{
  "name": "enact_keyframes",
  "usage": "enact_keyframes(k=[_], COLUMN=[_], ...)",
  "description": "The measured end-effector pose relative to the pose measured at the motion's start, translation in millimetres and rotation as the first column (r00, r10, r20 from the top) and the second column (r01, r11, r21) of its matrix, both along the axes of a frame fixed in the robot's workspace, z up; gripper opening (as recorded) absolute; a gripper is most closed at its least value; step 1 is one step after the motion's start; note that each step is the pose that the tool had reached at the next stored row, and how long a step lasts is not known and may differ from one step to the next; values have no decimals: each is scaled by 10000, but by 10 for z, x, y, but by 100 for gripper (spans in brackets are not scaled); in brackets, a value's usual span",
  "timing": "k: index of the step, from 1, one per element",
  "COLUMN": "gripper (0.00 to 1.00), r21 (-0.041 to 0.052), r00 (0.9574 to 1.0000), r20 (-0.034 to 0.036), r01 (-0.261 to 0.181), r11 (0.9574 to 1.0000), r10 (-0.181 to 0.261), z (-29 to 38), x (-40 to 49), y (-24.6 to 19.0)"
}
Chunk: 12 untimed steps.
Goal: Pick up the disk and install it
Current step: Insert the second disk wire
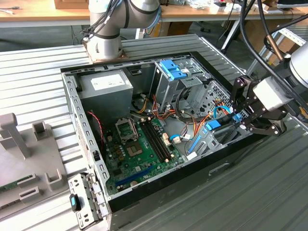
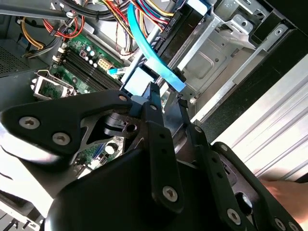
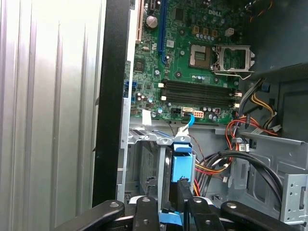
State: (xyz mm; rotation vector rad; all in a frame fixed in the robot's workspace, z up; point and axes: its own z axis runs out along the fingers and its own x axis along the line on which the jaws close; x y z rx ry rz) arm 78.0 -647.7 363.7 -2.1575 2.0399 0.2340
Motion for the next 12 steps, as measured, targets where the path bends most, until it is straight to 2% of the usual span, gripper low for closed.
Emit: enact_keyframes(k=[12], gripper=[30], r21=[-1], r00=[10000], r20=[-29], r01=[2], r11=[10000], r10=[-2], z=[0], x=[77], y=[0])
